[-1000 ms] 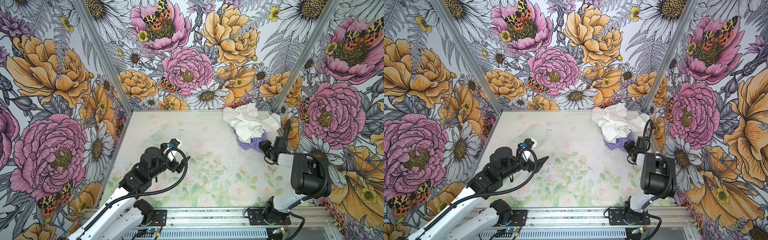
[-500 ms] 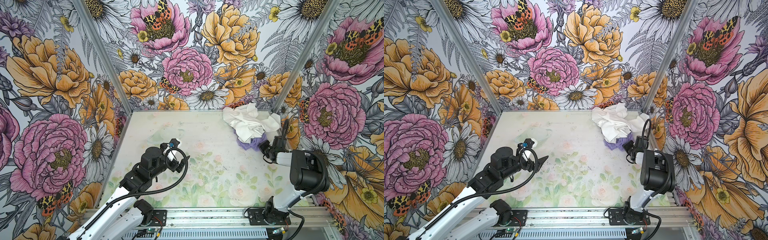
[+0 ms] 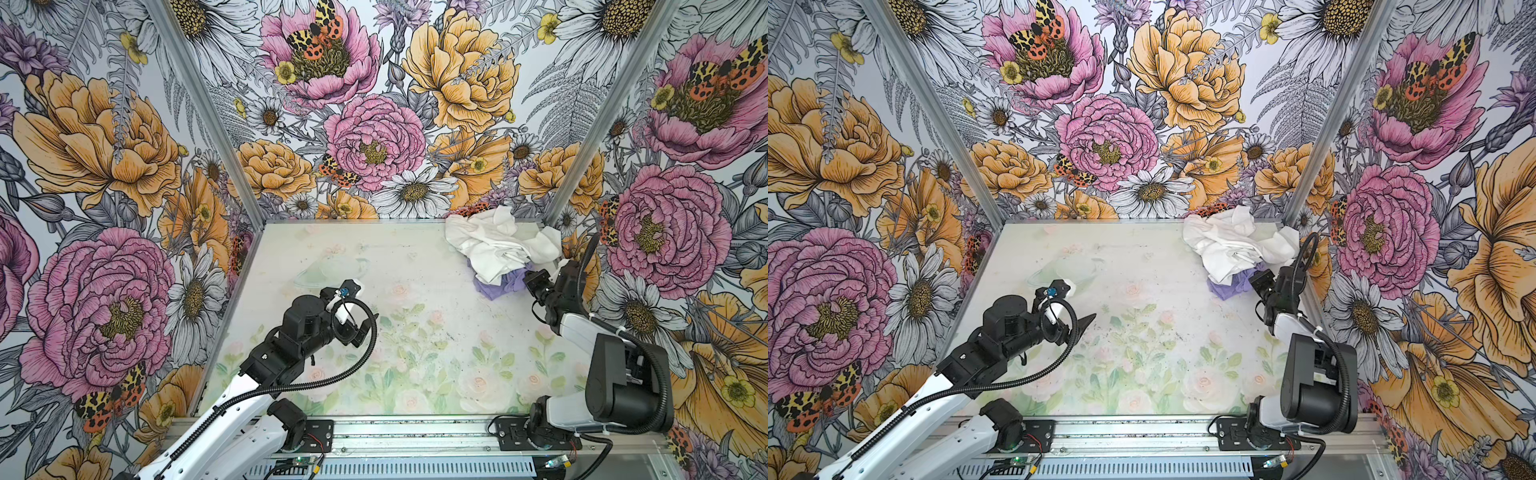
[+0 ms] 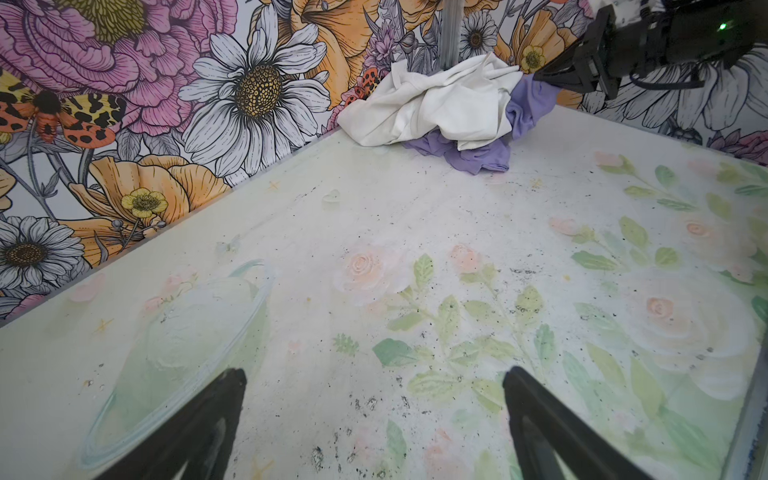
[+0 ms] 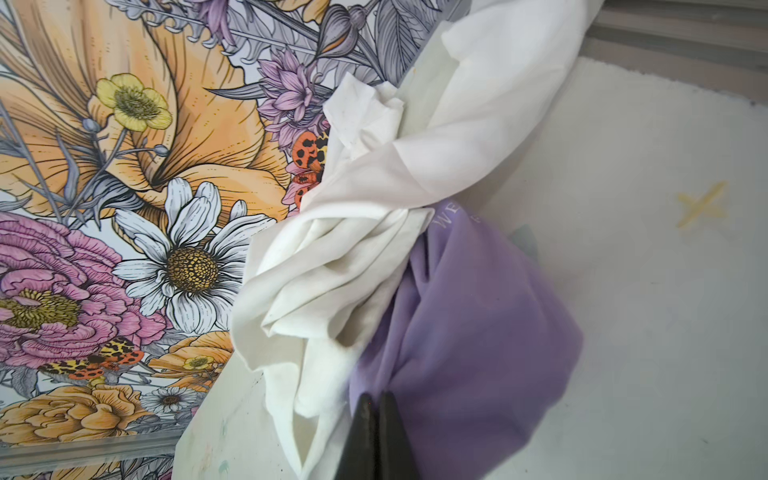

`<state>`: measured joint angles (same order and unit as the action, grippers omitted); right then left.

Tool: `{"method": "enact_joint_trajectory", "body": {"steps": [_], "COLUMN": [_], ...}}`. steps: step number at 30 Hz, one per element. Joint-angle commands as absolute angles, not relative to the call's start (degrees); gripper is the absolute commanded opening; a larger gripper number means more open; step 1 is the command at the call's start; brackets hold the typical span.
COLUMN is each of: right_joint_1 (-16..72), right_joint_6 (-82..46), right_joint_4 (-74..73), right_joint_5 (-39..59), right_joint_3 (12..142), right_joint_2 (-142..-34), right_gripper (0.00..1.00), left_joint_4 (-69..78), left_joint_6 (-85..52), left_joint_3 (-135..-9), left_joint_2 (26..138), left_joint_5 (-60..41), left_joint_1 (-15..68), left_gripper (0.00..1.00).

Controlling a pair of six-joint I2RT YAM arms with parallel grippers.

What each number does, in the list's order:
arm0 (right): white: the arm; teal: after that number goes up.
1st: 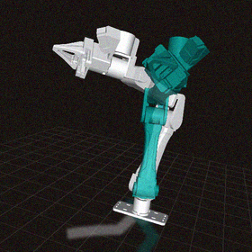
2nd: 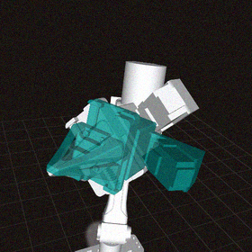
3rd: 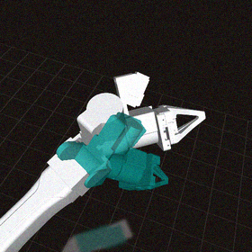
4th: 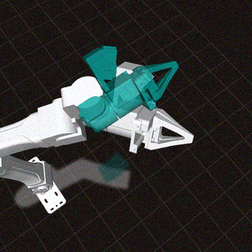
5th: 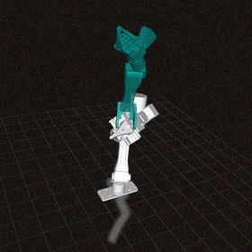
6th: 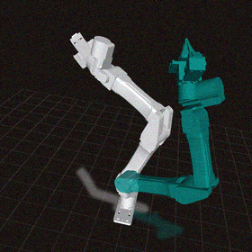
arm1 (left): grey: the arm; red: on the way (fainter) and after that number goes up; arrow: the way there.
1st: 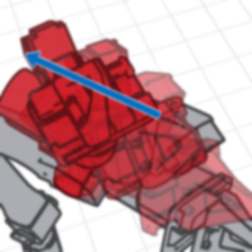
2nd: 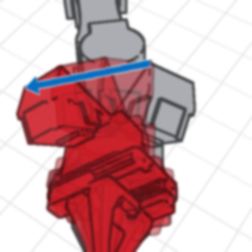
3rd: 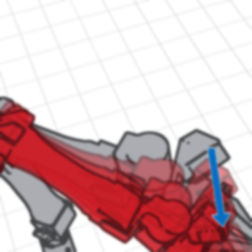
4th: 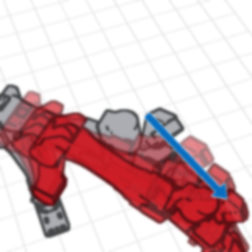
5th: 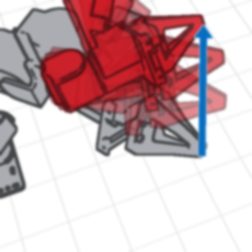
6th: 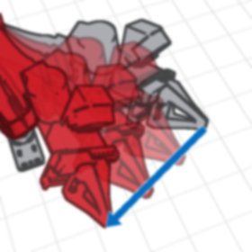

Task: Pick out a specific cloth from the pile
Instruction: 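Close the right gripper on the purple shirt and start lifting it, then lift the purple shirt out of the pile and carry it toward the left arm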

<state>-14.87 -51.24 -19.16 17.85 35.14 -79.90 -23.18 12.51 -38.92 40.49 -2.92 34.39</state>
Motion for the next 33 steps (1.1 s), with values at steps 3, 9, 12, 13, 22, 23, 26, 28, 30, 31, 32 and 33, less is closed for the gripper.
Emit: {"method": "enact_joint_trajectory", "body": {"steps": [3,9,12,13,22,23,26,28,30,31,32,33], "right_joint_1": [-13.54,-13.07,-12.83,-12.87,-12.74,-12.74,-12.75,-12.74,-12.61,-12.57,-12.5,-12.4], "right_joint_6": [-51.33,-50.11,-49.3,-48.87,-46.79,-46.61,-46.2,-46.06,-45.9,-45.69,-45.5,-45.28], "right_joint_4": [-19.56,-17.52,-17.35,-17.23,-16.96,-16.99,-16.97,-17.0,-17.32,-17.42,-17.54,-17.56], "right_joint_5": [18.09,18.18,18.19,18.19,18.03,18.08,18.58,18.88,18.98,18.98,18.9,18.9], "right_joint_3": [37.21,40.51,42.21,42.8,49.71,50.64,53.28,54.89,56.16,56.73,57.22,57.59], "right_joint_2": [-73.78,-70.21,-69.23,-68.95,-68.8,-68.99,-69.87,-70.21,-70.18,-70.04,-69.88,-69.67], "right_gripper": [0.0,0.0,0.0,0.0,0.0,0.0,0.0,0.0,0.0,0.0,0.0,0.0], "left_joint_4": [-23.81,-24.23,-24.33,-24.28,-24.5,-24.44,-24.5,-24.45,-24.5,-24.45,-24.45,-24.57], "left_joint_6": [13.8,14.05,14.15,14.19,14.67,14.68,14.77,14.77,14.85,14.85,15.01,14.99], "left_joint_3": [-38.1,-37.97,-37.96,-37.89,-37.71,-37.62,-37.62,-37.61,-37.53,-37.55,-37.53,-37.53], "left_joint_2": [39.64,39.2,38.85,38.72,38.53,38.42,38.49,38.5,38.58,38.59,38.59,38.52], "left_joint_5": [-1.63,-1.3,-0.88,-0.92,-0.75,-0.75,-0.71,-0.76,-0.7,-0.64,-0.57,-0.45], "left_joint_1": [34.73,34.72,34.76,34.73,34.72,34.72,34.72,34.72,34.72,34.72,34.71,34.71], "left_gripper": [0.99,0.99,0.99,0.99,0.99,0.99,0.99,0.99,0.99,0.99,0.99,0.99]}}
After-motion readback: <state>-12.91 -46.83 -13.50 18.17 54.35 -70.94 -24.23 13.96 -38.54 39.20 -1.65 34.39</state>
